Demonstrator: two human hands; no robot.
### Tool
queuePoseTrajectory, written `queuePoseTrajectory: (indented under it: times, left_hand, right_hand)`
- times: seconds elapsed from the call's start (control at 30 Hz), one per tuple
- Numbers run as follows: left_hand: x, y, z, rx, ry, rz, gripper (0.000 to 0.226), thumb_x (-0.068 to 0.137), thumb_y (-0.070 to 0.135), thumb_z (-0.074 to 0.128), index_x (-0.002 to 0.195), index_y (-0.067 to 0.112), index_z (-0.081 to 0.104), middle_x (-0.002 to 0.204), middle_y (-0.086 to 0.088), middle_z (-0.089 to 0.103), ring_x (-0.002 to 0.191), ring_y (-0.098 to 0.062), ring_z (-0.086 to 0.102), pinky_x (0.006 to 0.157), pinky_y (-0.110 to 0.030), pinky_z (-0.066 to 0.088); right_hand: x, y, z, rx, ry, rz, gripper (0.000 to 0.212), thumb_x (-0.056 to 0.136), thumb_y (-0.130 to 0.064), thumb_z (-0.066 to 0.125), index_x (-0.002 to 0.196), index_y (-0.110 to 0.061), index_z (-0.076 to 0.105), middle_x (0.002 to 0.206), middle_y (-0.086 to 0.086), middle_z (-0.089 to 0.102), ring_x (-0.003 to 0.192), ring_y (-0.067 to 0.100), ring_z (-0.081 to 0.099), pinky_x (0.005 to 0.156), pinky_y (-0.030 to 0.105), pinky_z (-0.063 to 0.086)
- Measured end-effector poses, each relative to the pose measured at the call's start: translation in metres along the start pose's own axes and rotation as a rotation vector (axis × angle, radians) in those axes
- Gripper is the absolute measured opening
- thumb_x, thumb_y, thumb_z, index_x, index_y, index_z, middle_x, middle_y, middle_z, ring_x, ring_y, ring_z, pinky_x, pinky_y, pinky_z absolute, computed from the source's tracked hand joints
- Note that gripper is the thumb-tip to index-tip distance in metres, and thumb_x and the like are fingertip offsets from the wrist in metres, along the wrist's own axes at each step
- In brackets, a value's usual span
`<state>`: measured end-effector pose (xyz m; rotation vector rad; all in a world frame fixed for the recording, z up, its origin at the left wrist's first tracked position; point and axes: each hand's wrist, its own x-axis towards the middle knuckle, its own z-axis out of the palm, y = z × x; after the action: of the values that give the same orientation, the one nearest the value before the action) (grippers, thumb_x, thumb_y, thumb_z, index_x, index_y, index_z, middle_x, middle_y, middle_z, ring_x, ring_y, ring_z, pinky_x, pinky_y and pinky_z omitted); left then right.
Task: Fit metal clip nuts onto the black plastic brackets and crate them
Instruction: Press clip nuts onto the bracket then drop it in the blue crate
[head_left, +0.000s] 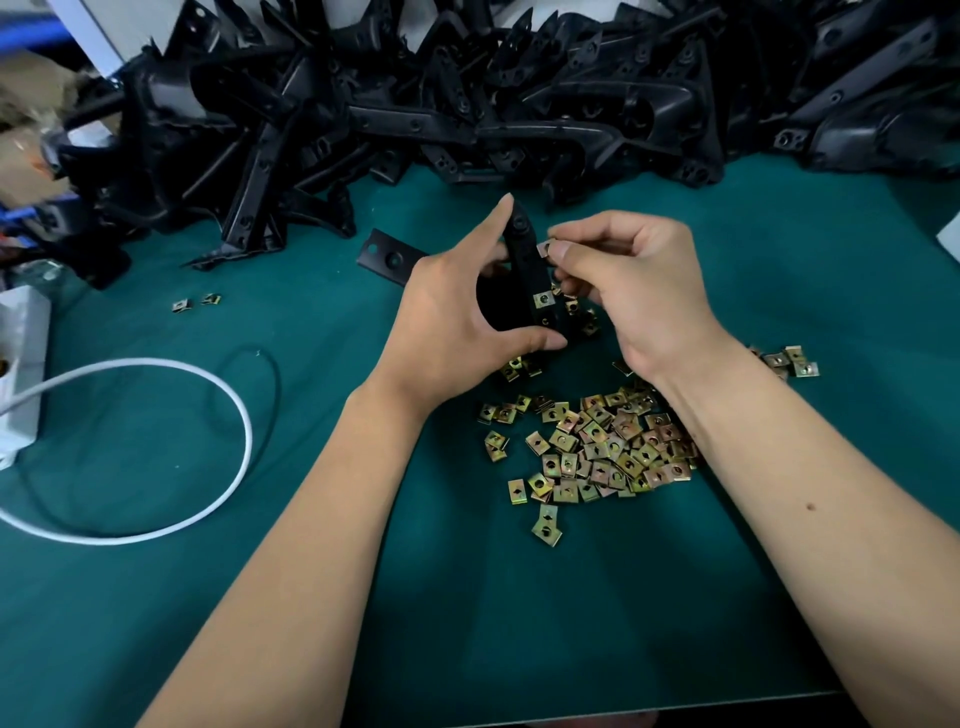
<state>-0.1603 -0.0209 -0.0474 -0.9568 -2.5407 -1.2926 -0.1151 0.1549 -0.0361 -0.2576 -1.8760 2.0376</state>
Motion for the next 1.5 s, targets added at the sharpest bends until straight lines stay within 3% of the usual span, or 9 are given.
queuePoseTrajectory:
  times: [0.37,0.5,0.8,1.07,1.4,1.5]
  left_hand:
    - [0.001,0.004,0.001,0.024,0.005,0.007,0.124,0.060,0.047,0.097,0.161,0.014,0.032,0.128,0.007,0.071,0.119,-0.003,0.064,0.110,-0.023,0.045]
    - [0.000,0.006,0.004,-0.012,0.001,-0.001,0.124,0.060,0.048,0.097,0.160,0.012,0.032,0.129,0.004,0.071,0.121,-0.004,0.064,0.110,-0.021,0.044]
    - [0.000,0.009,0.007,-0.140,0.024,-0.032,0.122,0.062,0.048,0.095,0.160,0.011,0.033,0.136,0.001,0.067,0.129,-0.003,0.059,0.117,-0.028,0.041]
    - [0.000,0.008,0.004,-0.084,0.014,-0.017,0.123,0.061,0.049,0.095,0.160,0.010,0.033,0.136,-0.003,0.067,0.129,-0.003,0.059,0.115,-0.020,0.040]
    - [-0.001,0.010,0.005,0.031,0.032,0.000,0.124,0.059,0.046,0.098,0.159,0.008,0.034,0.124,0.006,0.073,0.113,0.001,0.062,0.097,-0.002,0.037]
    - [0.000,0.012,0.006,0.075,0.041,0.005,0.127,0.057,0.049,0.097,0.159,0.010,0.033,0.125,0.005,0.073,0.112,-0.002,0.062,0.096,-0.001,0.037]
  right_hand:
    - [-0.003,0.001,0.007,0.133,0.035,0.076,0.012,0.085,0.006,0.074,0.088,-0.005,0.077,0.076,0.008,0.073,0.068,0.013,0.064,0.064,0.023,0.052]
    - [-0.004,-0.001,0.006,0.262,0.013,0.193,0.015,0.088,0.006,0.071,0.085,-0.008,0.076,0.078,0.003,0.076,0.066,0.010,0.065,0.061,0.020,0.051]
    - [-0.007,-0.006,0.009,0.441,0.055,0.300,0.010,0.093,0.003,0.065,0.095,-0.004,0.072,0.076,0.006,0.074,0.062,0.012,0.066,0.062,0.024,0.055]
    - [-0.008,-0.007,0.008,0.328,0.050,0.236,0.012,0.091,0.004,0.068,0.089,-0.007,0.073,0.081,0.006,0.076,0.068,0.012,0.067,0.061,0.021,0.052]
    - [-0.008,-0.004,0.008,0.101,0.042,0.130,0.017,0.085,-0.001,0.077,0.079,-0.016,0.079,0.079,0.003,0.077,0.071,0.012,0.068,0.074,0.032,0.059]
    - [-0.010,-0.004,0.010,0.033,0.081,0.060,0.014,0.085,-0.001,0.077,0.083,-0.014,0.080,0.074,-0.001,0.076,0.070,0.010,0.068,0.073,0.028,0.058]
